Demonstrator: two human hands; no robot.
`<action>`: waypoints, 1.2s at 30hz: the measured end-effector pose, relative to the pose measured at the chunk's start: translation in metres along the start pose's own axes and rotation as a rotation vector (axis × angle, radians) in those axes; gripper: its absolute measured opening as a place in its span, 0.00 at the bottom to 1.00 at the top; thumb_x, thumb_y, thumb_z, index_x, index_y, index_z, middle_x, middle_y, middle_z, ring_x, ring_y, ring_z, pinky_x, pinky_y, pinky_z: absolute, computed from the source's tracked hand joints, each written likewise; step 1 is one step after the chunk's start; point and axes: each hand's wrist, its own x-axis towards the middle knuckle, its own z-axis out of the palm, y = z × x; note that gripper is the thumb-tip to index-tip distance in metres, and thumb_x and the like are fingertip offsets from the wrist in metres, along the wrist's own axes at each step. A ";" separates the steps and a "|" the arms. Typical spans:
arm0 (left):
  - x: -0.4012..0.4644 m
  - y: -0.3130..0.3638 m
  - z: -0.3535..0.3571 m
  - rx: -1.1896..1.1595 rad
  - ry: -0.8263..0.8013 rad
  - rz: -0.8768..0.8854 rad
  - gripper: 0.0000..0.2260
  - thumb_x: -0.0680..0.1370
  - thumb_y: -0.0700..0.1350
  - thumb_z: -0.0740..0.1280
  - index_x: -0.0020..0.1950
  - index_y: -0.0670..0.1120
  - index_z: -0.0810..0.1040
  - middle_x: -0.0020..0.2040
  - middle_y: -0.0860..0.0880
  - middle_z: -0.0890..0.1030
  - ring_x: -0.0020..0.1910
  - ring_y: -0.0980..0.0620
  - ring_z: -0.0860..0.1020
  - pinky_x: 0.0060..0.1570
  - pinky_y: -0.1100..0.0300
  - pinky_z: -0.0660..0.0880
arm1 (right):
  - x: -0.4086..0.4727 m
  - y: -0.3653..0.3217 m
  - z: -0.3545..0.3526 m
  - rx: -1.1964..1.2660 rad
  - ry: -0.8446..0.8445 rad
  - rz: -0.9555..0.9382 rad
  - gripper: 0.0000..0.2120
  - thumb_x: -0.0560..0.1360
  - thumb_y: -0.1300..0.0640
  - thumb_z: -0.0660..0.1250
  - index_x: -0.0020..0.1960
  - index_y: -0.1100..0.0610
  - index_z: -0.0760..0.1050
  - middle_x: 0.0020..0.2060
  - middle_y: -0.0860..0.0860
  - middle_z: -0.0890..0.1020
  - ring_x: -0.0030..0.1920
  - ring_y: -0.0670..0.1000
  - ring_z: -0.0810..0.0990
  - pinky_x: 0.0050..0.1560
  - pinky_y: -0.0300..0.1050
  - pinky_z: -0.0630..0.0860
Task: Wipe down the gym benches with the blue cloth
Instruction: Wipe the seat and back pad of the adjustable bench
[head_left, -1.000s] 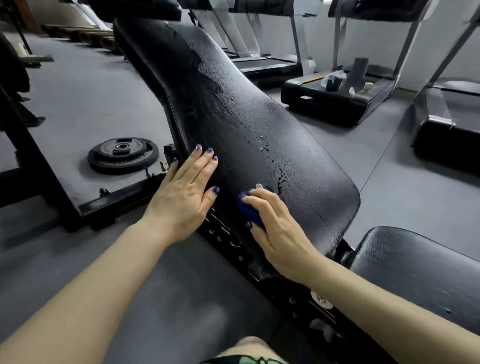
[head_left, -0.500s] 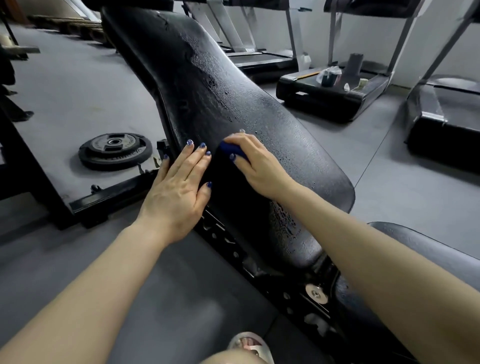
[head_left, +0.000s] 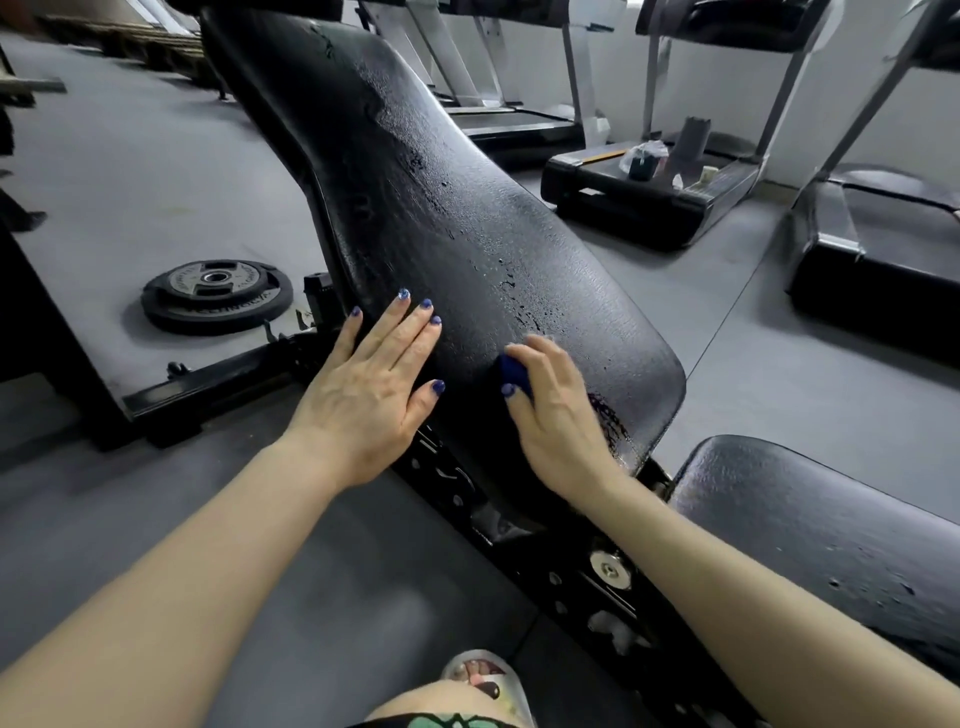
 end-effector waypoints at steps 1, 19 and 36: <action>-0.001 -0.001 0.000 0.004 0.002 0.003 0.31 0.79 0.59 0.42 0.79 0.46 0.53 0.80 0.53 0.49 0.77 0.57 0.39 0.76 0.48 0.41 | -0.008 -0.005 0.002 -0.010 -0.003 -0.059 0.19 0.79 0.55 0.60 0.69 0.57 0.70 0.70 0.55 0.68 0.74 0.55 0.62 0.74 0.53 0.58; -0.005 0.012 0.013 0.076 0.025 0.135 0.29 0.81 0.58 0.46 0.77 0.43 0.60 0.78 0.48 0.58 0.78 0.51 0.50 0.75 0.47 0.46 | -0.053 0.022 -0.023 0.011 -0.138 -0.178 0.20 0.81 0.55 0.57 0.71 0.57 0.67 0.72 0.51 0.67 0.77 0.50 0.58 0.76 0.49 0.56; -0.007 0.038 0.013 0.100 0.025 0.221 0.29 0.80 0.56 0.48 0.76 0.40 0.62 0.78 0.45 0.60 0.78 0.48 0.53 0.75 0.45 0.49 | -0.083 0.045 -0.044 0.071 -0.090 0.105 0.19 0.81 0.59 0.60 0.72 0.55 0.67 0.73 0.51 0.66 0.76 0.48 0.58 0.76 0.50 0.56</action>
